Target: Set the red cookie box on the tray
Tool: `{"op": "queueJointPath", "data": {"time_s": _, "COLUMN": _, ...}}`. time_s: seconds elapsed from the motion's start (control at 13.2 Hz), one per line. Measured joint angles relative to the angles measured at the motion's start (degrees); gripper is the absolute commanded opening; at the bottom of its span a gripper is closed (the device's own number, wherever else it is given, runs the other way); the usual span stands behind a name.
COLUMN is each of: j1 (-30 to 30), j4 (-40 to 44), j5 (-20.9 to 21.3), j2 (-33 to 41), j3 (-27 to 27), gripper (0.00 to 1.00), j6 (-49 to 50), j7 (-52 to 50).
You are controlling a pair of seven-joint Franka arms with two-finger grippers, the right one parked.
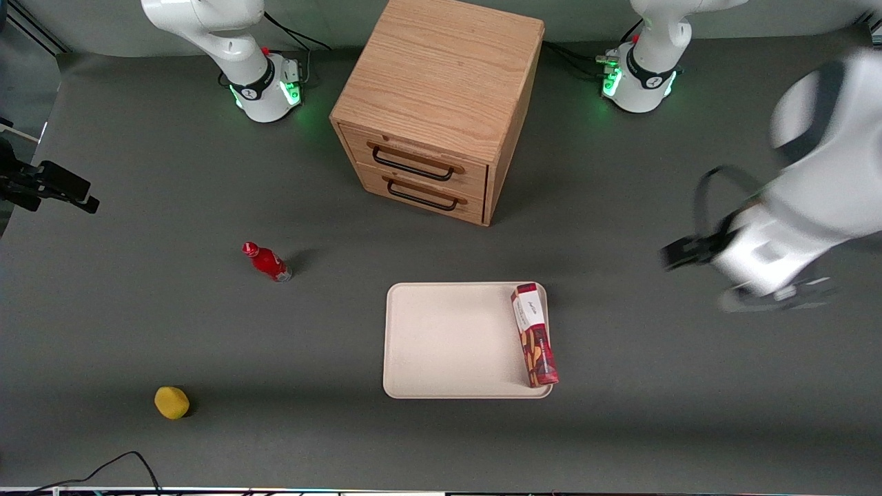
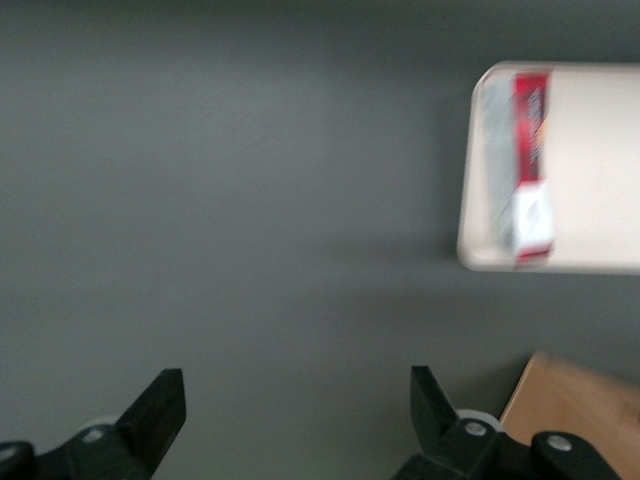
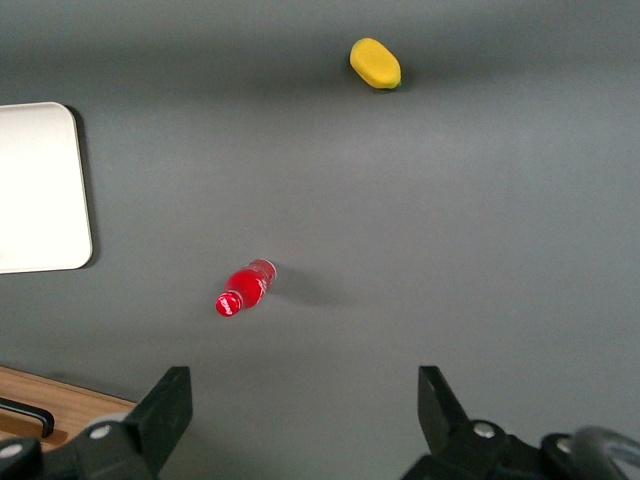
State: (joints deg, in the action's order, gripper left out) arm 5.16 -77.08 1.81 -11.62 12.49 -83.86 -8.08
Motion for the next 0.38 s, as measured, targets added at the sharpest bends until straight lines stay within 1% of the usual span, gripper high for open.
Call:
{"op": "queueJointPath", "data": {"time_s": 0.08, "j1": 0.17, "j4": -1.39, "j5": -0.78, "j2": 3.83, "j3": -3.58, "gripper": 1.0, "j6": 2.8, "j7": 4.48}}
{"op": "queueJointPath", "data": {"time_s": 0.15, "j1": 0.21, "j4": -4.04, "j5": -1.06, "j2": 7.0, "j3": -5.85, "gripper": 1.0, "j6": 3.4, "j7": 7.16}}
{"op": "queueJointPath", "data": {"time_s": 0.23, "j1": 0.21, "j4": -7.22, "j5": -1.25, "j2": 9.34, "j3": -6.89, "gripper": 1.0, "j6": 3.35, "j7": 8.51}}
{"op": "queueJointPath", "data": {"time_s": 0.38, "j1": -0.03, "j4": -10.28, "j5": -1.42, "j2": 10.59, "j3": -6.94, "gripper": 1.0, "j6": 3.17, "j7": 8.78}}
